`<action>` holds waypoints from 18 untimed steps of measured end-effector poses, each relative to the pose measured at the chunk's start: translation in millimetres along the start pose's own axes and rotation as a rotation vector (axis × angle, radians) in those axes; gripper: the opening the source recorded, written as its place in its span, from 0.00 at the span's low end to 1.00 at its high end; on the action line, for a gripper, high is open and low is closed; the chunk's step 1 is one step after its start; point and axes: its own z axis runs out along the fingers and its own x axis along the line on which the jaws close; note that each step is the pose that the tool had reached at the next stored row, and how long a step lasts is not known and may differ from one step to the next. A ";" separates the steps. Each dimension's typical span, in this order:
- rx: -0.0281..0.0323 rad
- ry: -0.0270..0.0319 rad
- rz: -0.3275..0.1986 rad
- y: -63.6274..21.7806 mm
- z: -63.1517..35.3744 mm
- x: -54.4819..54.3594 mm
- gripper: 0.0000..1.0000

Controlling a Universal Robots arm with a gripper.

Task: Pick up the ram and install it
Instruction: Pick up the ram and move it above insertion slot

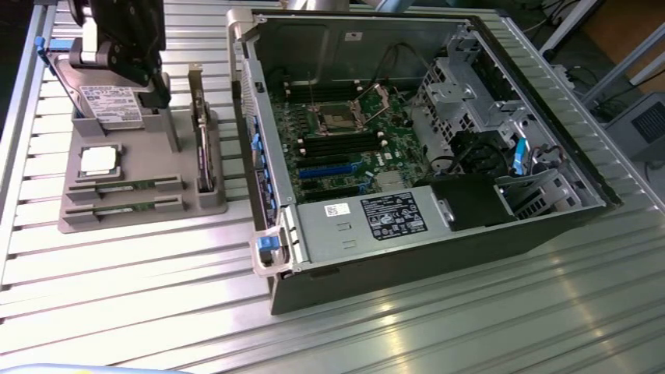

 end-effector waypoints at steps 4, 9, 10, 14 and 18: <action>0.0032 -0.0058 -0.046 0.0 0.0 0.0 0.10; 0.0072 -0.0131 -0.105 0.0 0.0 0.0 0.10; 0.0081 -0.0149 -0.119 0.0 0.1 0.0 0.10; 0.0109 -0.0203 -0.160 0.0 0.1 0.0 0.10; -0.0488 -0.0167 -0.164 -0.1 0.3 0.2 0.10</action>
